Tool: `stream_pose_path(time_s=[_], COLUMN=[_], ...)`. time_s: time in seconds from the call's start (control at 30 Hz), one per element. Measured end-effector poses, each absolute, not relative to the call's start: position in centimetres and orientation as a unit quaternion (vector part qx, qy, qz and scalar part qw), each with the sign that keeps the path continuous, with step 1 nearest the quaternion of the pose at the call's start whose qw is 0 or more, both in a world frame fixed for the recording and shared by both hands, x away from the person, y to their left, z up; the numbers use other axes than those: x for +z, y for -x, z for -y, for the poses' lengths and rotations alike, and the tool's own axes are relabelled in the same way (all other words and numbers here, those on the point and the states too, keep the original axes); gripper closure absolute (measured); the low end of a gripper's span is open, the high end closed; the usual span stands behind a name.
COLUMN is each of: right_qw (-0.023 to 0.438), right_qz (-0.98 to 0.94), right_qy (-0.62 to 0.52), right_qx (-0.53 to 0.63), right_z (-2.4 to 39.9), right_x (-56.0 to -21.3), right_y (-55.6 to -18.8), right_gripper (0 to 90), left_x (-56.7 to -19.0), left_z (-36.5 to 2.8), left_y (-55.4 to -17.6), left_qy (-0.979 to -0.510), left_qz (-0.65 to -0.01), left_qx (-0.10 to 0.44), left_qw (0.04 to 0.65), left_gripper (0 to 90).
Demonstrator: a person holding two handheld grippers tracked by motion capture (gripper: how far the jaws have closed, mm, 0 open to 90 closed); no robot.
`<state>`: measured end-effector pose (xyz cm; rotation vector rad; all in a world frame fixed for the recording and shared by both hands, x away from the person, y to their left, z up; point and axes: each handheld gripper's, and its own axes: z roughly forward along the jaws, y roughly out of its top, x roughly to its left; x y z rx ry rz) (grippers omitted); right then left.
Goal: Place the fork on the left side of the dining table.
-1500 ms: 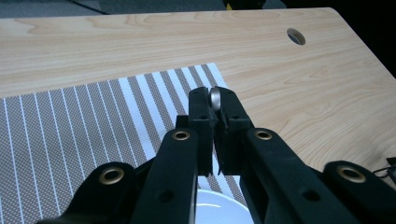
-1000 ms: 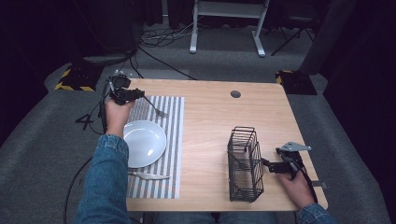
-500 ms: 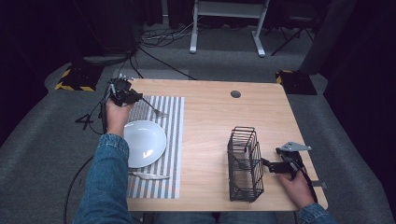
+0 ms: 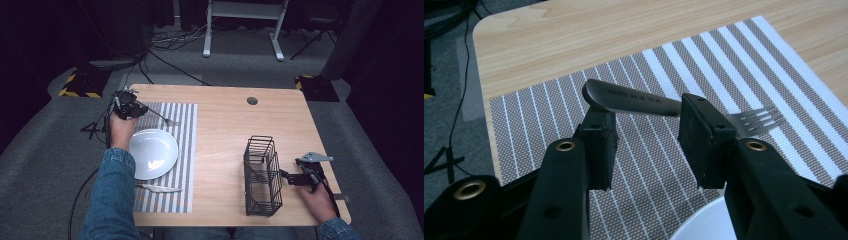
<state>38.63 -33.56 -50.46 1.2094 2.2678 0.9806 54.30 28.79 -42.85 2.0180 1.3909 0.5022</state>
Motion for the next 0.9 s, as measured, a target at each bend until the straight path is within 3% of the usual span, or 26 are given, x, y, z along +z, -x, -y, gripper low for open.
stream_pose_path(time_s=[0.6, 0.9], right_qw=[0.194, 0.194], right_qz=[-0.809, -0.809], right_qy=[-0.431, -0.431], right_qx=[0.35, 0.35], right_z=[33.6, 33.6], right_x=[-50.5, -50.5], right_y=[-38.6, -38.6], right_gripper=[14.4, 14.4], left_x=[-44.4, -44.3], left_z=[-29.4, -29.2], left_y=[-53.9, -54.6], left_qy=[-0.761, -0.742], left_qz=[-0.539, -0.541], left_qx=[0.178, 0.223], left_qw=[0.313, 0.328], left_gripper=[58.8, 54.0])
